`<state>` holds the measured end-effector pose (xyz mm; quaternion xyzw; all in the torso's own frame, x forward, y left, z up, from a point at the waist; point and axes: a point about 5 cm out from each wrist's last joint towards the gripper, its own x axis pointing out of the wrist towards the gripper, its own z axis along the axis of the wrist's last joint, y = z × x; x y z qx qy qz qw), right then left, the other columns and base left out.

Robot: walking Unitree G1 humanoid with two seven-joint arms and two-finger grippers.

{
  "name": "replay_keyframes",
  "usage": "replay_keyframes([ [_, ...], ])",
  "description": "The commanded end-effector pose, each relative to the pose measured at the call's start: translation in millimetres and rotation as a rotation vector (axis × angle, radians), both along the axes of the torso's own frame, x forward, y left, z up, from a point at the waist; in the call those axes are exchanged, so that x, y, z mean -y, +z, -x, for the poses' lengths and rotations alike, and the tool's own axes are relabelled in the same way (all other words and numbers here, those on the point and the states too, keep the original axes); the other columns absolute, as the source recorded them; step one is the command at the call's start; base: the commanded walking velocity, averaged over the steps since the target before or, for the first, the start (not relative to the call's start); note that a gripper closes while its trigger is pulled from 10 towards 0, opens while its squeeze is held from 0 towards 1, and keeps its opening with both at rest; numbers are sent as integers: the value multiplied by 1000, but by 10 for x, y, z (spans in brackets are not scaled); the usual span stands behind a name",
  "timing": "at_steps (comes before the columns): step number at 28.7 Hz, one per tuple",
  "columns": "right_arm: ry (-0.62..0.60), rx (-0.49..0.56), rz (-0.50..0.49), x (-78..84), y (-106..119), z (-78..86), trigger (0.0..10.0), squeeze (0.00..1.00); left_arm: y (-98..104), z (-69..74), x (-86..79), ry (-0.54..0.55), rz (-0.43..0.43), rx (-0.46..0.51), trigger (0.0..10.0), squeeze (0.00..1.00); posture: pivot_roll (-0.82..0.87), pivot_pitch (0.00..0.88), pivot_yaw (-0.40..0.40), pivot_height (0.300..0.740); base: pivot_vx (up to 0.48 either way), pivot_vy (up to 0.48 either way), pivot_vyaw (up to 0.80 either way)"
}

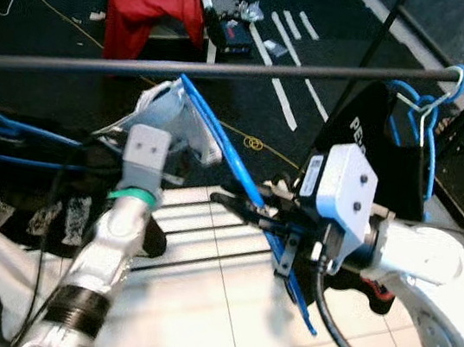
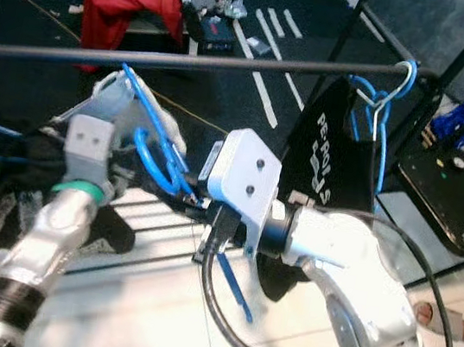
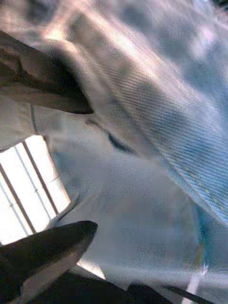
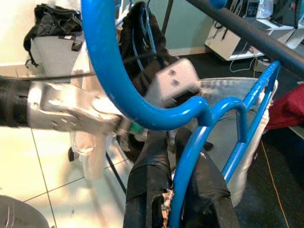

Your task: Hang hanger

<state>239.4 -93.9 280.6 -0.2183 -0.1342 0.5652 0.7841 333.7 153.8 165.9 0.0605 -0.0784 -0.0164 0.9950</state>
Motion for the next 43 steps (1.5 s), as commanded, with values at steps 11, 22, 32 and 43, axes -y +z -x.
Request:
replay_keyframes([
  [11,18,52,13,16,38,-63,10000,0,-71,385,-8,-81,-16,-19,10000,0,-179,148,18,740,0,0,0],
  [22,257,-83,155,133,11,150,10000,0,-80,338,-284,11,-52,-51,10000,0,-200,159,33,740,0,0,0],
  [32,236,-83,143,251,91,97,10000,0,-263,766,-186,-192,-85,-184,10000,0,-177,158,32,740,0,0,0],
  [43,259,27,98,227,389,75,10000,0,-472,761,-77,-317,-10,-310,10000,0,-188,150,38,740,0,0,0],
])
